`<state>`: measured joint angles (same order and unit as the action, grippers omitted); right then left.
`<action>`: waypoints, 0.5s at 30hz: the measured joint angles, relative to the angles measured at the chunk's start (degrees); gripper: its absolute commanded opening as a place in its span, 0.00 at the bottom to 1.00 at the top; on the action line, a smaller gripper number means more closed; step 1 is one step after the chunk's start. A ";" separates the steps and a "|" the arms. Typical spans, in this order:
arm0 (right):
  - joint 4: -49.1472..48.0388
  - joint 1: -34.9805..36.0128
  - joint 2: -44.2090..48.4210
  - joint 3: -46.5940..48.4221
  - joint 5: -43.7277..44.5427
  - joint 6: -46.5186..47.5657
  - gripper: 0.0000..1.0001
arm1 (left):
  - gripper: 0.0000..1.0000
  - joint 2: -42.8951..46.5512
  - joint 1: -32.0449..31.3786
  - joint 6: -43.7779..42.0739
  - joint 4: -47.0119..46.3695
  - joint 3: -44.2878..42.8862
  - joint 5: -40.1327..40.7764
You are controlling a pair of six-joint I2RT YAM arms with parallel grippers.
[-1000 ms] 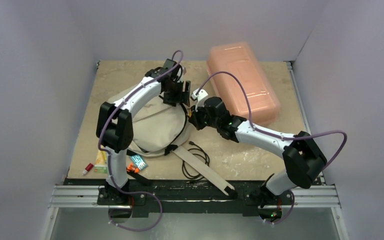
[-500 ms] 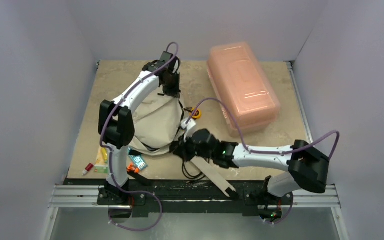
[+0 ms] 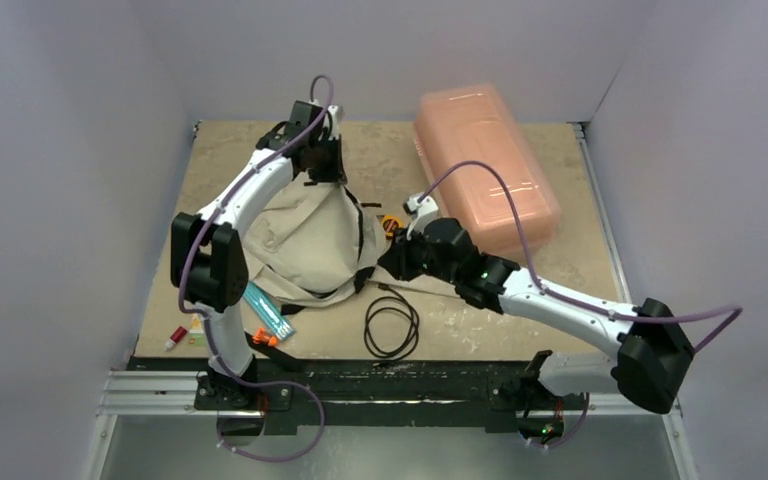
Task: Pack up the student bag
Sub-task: Zip the student bag at the center of the board.
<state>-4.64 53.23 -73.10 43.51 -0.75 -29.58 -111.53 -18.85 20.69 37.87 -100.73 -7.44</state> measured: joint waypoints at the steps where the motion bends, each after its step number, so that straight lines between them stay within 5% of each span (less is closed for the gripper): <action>1: 2.32 -1.57 0.87 2.27 0.81 1.77 0.37 | 0.00 1.81 -0.02 -0.79 -0.44 2.05 -1.42; 6: 5.25 -5.64 1.11 10.91 -0.87 10.08 0.71 | 0.00 10.47 -0.20 -3.82 -0.85 9.51 -7.50; 10: 4.87 -10.32 -4.87 15.52 -6.56 12.98 0.79 | 0.02 10.60 -0.28 -4.85 1.05 9.09 -11.19; 15: 4.61 -12.70 -13.49 18.99 -11.13 14.25 0.79 | 0.44 8.15 -0.28 -5.60 3.52 6.21 -13.68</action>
<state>-0.03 40.53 -86.59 62.50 -11.88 -15.33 -103.37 -19.14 15.09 41.39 -94.52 -21.12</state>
